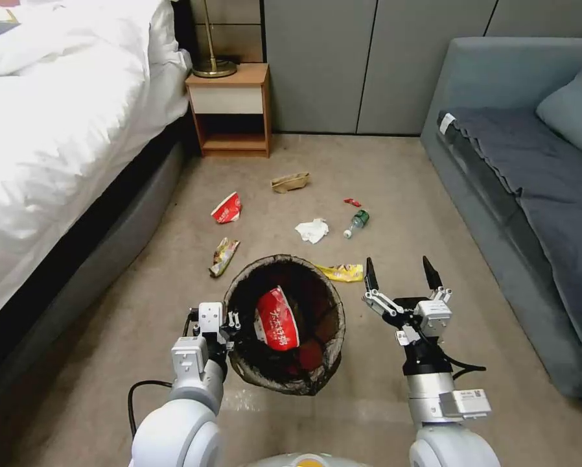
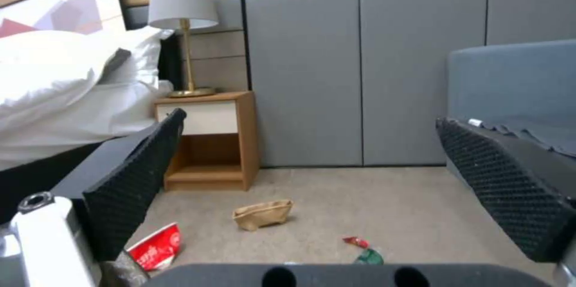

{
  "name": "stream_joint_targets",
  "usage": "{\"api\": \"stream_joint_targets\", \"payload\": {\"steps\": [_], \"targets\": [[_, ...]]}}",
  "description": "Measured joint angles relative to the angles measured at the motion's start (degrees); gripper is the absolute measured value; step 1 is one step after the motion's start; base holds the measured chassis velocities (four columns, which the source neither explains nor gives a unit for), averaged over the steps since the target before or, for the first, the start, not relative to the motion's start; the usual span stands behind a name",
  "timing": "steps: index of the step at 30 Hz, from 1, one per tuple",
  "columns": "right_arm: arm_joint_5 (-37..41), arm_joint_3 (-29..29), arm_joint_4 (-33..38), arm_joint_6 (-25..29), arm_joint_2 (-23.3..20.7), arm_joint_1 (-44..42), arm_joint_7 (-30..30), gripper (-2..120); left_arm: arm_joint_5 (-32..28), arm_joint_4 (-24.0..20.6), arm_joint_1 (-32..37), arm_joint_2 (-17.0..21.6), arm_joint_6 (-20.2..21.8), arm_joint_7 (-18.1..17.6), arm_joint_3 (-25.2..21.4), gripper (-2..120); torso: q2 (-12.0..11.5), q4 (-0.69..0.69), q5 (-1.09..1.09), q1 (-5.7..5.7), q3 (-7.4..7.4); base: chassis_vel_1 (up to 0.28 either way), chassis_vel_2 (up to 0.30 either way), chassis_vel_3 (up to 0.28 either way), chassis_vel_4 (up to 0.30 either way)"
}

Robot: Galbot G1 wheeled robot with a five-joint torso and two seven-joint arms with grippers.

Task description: Pick up the trash bin, then pick up the garbage from the floor and place it into the trash bin.

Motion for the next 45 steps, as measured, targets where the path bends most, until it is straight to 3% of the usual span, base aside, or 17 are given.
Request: {"api": "stream_joint_targets", "payload": {"steps": [21, 32, 45], "targets": [[-0.1, 0.0, -0.4, 1.2, 0.2, 0.1, -0.8, 100, 0.3, -0.1, 0.2, 0.0, -0.1, -0.1, -0.3, 0, 0.0, 0.00, 0.00, 0.01, 0.01, -0.154, 0.159, 0.159, -0.161], [0.0, 0.3, -0.9, 2.9, -0.1, 1.2, -1.7, 100, 0.2, -0.1, 0.0, 0.1, -0.1, -0.1, -0.4, 0, 0.0, 0.01, 0.00, 0.00, -0.01, -0.014, 0.019, 0.019, -0.012], [1.1, 1.8, -5.1, 0.1, -4.8, 9.1, -1.8, 100, -0.6, -0.9, -0.1, 0.6, 0.0, -0.1, -1.6, 0, 0.0, 0.01, 0.01, 0.00, 0.00, 0.000, 0.000, 0.000, 0.000]]}}
